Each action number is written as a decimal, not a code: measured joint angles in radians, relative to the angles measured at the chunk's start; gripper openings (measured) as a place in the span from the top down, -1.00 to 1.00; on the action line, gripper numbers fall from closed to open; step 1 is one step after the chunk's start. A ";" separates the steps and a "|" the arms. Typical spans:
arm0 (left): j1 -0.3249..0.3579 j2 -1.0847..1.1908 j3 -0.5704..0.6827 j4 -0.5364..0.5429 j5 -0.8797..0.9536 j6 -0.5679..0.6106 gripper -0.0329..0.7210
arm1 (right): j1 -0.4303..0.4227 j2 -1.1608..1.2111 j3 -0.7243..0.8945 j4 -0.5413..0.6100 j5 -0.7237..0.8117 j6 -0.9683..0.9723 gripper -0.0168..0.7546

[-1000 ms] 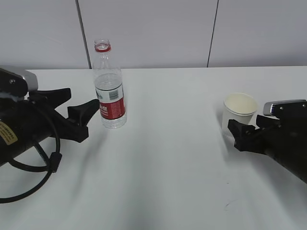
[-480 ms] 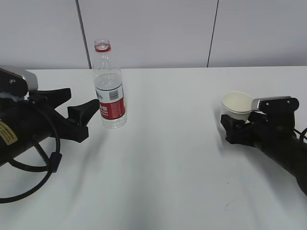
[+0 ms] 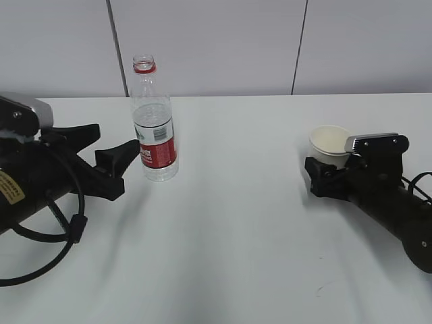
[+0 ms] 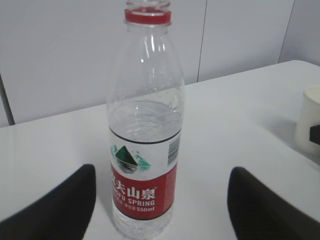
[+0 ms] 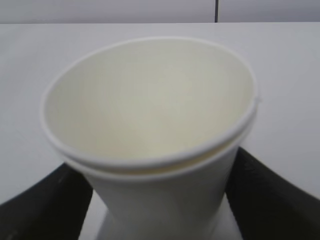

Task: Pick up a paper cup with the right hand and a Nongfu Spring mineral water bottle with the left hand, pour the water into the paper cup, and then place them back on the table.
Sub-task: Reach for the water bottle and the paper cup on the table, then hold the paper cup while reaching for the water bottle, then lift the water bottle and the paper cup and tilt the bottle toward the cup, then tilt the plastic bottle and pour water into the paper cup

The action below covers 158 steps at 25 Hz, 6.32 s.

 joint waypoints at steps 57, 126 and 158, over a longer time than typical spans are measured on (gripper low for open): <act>0.000 0.364 -0.287 -0.037 -0.052 0.019 -0.64 | 0.000 0.022 -0.066 -0.062 0.000 0.000 -0.36; 0.000 0.195 -0.448 0.104 0.365 0.715 -0.18 | 0.158 -0.080 -0.241 -0.741 0.074 0.292 -0.36; 0.000 0.194 -0.448 -0.045 0.363 1.183 -0.18 | 0.158 -0.080 -0.258 -0.786 0.116 0.304 -0.36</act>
